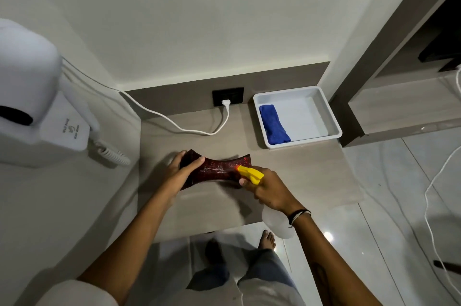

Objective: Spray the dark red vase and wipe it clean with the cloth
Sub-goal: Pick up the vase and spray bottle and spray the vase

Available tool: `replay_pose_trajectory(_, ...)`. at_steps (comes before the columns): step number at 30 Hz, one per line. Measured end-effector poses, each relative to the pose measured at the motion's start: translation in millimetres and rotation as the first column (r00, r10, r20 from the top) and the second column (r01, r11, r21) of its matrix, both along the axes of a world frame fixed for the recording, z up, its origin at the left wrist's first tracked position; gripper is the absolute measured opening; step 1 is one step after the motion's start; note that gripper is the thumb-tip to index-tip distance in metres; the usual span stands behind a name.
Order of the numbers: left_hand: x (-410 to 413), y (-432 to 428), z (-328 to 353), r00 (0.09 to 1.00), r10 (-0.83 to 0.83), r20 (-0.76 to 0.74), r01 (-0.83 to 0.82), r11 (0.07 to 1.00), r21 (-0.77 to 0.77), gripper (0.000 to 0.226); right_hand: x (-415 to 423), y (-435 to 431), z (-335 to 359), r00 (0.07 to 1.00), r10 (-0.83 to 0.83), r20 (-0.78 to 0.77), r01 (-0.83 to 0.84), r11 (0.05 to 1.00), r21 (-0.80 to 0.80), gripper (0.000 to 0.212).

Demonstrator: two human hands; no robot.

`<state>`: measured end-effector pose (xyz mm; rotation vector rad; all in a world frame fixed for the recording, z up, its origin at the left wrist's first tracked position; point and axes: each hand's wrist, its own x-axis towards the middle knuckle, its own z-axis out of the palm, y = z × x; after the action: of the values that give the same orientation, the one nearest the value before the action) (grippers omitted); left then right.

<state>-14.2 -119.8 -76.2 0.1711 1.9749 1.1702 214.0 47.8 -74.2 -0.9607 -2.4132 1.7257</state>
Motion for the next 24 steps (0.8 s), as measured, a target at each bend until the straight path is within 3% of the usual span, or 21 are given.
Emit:
replay_pose_trajectory(3, 4.1, 0.1, 9.2, 1.000, -0.011, 0.000, 0.011, 0.999, 0.030, 0.072, -12.9, -9.6, 10.2, 0.995, 0.100, -0.017, -0.099, 0.994, 0.053, 0.036)
replay_pose_trajectory(6, 4.5, 0.6, 15.9, 0.999, -0.035, -0.017, 0.035, 0.999, 0.028, 0.078, -25.9, -7.6, 16.8, 0.988, 0.145, 0.060, -0.153, 0.974, 0.169, 0.040)
replay_pose_trajectory(11, 4.2, -4.5, 25.1, 0.974, -0.216, -0.071, 0.210, 0.974, -0.079, 0.118, -16.2, 13.9, 7.6, 0.946, 0.064, 0.318, -0.163, 0.942, 0.294, 0.042)
replay_pose_trajectory(14, 7.1, -7.8, 28.8, 0.917, -0.360, -0.171, 0.336, 0.930, -0.151, 0.135, -4.8, 24.0, -1.5, 0.935, -0.008, 0.356, -0.104, 0.950, 0.295, 0.040)
replay_pose_trajectory(19, 8.0, -5.0, 22.1, 0.801, -0.403, -0.443, 0.331, 0.914, -0.234, 0.105, 7.0, 36.1, 0.3, 0.961, -0.036, 0.273, -0.041, 0.962, 0.271, 0.035)
replay_pose_trajectory(24, 7.6, 2.9, 21.0, 0.914, -0.226, -0.337, 0.191, 0.972, -0.136, 0.084, 8.7, 35.3, 7.2, 0.994, 0.014, 0.109, -0.036, 0.978, 0.207, 0.026)
